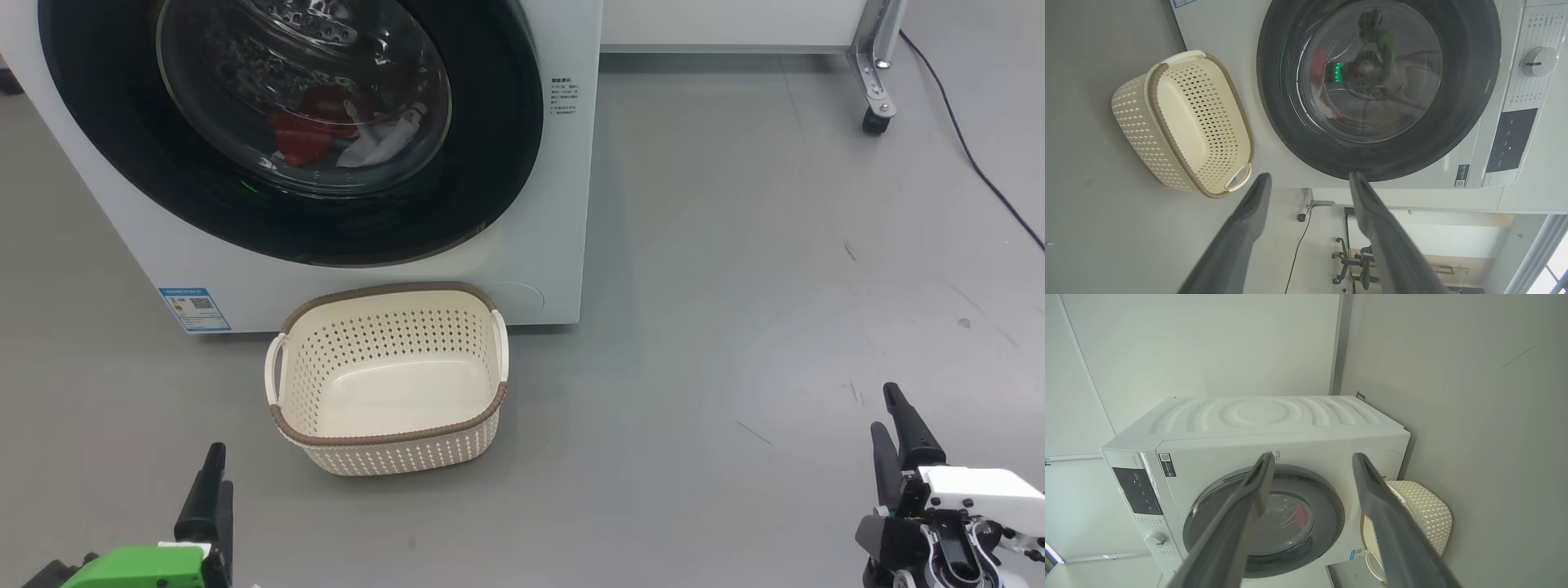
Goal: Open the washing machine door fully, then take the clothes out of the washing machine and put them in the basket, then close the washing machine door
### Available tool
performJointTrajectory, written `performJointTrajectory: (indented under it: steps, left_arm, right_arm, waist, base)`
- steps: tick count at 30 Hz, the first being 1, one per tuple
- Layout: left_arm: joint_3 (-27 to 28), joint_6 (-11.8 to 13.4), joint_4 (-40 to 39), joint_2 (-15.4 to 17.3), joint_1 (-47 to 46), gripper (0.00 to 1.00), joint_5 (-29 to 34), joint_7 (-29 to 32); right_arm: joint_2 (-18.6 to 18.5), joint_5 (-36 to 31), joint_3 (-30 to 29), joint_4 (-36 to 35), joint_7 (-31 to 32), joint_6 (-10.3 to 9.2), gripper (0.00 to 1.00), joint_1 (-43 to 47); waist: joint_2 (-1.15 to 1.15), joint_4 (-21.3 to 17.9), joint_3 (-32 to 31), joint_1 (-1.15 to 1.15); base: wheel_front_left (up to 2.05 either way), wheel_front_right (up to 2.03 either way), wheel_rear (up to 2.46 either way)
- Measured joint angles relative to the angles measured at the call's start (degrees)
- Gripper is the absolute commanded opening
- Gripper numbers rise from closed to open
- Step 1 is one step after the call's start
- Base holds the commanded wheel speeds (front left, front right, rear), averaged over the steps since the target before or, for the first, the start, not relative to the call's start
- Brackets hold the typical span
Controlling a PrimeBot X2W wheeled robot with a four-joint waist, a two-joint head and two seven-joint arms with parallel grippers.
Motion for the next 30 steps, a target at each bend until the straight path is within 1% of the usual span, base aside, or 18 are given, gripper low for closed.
performJointTrajectory:
  steps: [5, 9, 12, 23, 28, 30]
  left_arm:
    - [-0.6, 0.0, -0.6, 0.0, 0.0, 1.00, 0.0, -1.1]
    - [-0.6, 0.0, -1.8, 0.1, 0.0, 1.00, 2.6, -1.8]
    - [-0.7, 0.0, -2.3, 0.1, 0.0, 1.00, 3.0, -2.5]
    - [-0.7, 0.0, -5.2, 0.1, 0.0, 1.00, 3.6, -4.8]
    - [-0.8, 0.0, -6.9, 0.1, 0.0, 1.00, 4.0, -5.9]
    - [-0.8, 0.0, -7.7, 0.2, 0.0, 1.00, 4.8, -6.1]
  right_arm:
    - [0.0, -0.2, 0.5, -1.2, -1.0, 0.00, 1.00, 0.0]
    - [-0.1, -1.0, 0.6, -1.9, -1.8, 0.00, 1.00, 0.1]
    - [-0.1, -1.3, 0.8, -2.5, -2.6, 0.00, 1.00, 0.3]
    - [-0.3, -4.9, 0.8, -4.6, -5.2, 0.01, 1.00, 0.3]
    - [-0.4, -5.5, 0.8, -5.9, -6.4, 0.01, 1.00, 0.3]
    - [-0.4, -7.1, 0.5, -6.4, -6.6, 0.01, 1.00, 0.3]
  waist:
    - [0.00, 0.2, -0.1, 0.00]
    - [0.00, 0.3, -0.1, 0.00]
    - [0.00, 0.4, -0.2, 0.00]
    - [0.00, 0.8, -0.5, 0.00]
    - [0.00, 1.0, -0.7, 0.00]
    - [0.00, 1.1, -0.8, 0.00]
  base:
    - [0.00, 0.00, 0.00]
    - [0.00, 0.00, 0.00]
    - [0.00, 0.00, 0.00]
    - [0.00, 0.00, 0.00]
    - [0.00, 0.00, 0.00]
    - [0.00, 0.00, 0.00]
